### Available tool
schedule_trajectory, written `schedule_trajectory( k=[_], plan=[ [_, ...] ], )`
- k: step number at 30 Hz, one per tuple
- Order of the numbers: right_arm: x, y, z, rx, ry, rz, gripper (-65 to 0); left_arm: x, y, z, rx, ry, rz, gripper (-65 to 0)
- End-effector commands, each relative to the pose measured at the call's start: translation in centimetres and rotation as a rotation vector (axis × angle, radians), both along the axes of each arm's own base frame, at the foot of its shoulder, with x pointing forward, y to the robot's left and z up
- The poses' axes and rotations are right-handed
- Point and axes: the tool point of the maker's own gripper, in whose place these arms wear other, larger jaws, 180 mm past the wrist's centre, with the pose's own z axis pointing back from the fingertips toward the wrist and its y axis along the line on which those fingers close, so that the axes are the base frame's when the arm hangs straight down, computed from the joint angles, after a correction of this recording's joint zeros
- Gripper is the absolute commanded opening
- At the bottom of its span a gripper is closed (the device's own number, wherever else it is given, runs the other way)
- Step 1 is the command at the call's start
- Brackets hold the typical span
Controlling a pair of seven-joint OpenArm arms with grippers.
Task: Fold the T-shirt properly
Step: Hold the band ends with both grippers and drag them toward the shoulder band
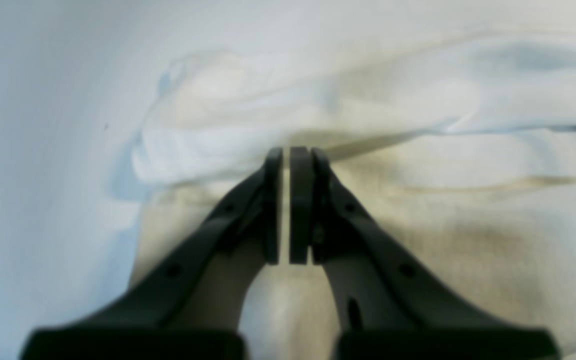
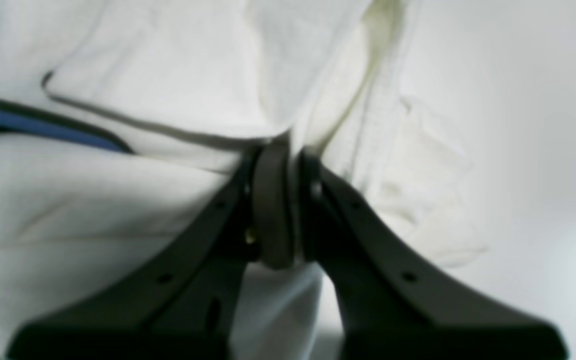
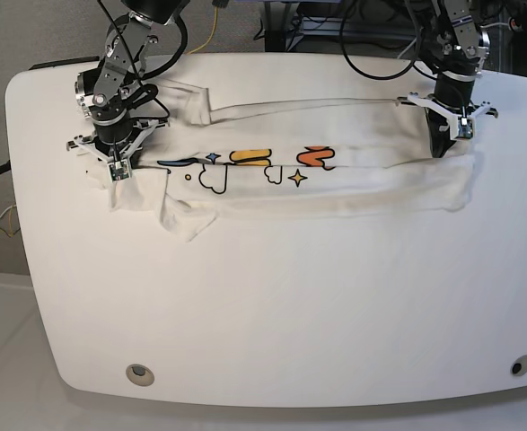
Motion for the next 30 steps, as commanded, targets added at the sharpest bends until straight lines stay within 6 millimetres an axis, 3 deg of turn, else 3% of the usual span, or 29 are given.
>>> schedule_trajectory(
  k=[1, 14, 24, 30],
  plan=[
    [-0.9, 0.1, -1.3, -0.022, 0.096, 0.013, -64.1, 0.9, -0.2, 1.0, -0.004, -0.034, -0.015, -62.9],
    [-0.5, -1.0, -1.8, -0.031, 0.1, -0.02, -64.1, 2.8, -0.4, 0.9, -0.004, 0.004, -0.018, -62.9],
    [-1.7, -3.1, -1.9, -0.036, 0.112, -0.081, -64.1, 1.9, -1.0, 0.6, 0.008, 0.054, -0.032, -62.9],
    [-1.9, -3.5, -1.9, -0.04, 0.114, -0.091, -64.1, 1.2, -1.1, 1.8, 0.038, 0.061, -0.033, -62.9]
  ],
)
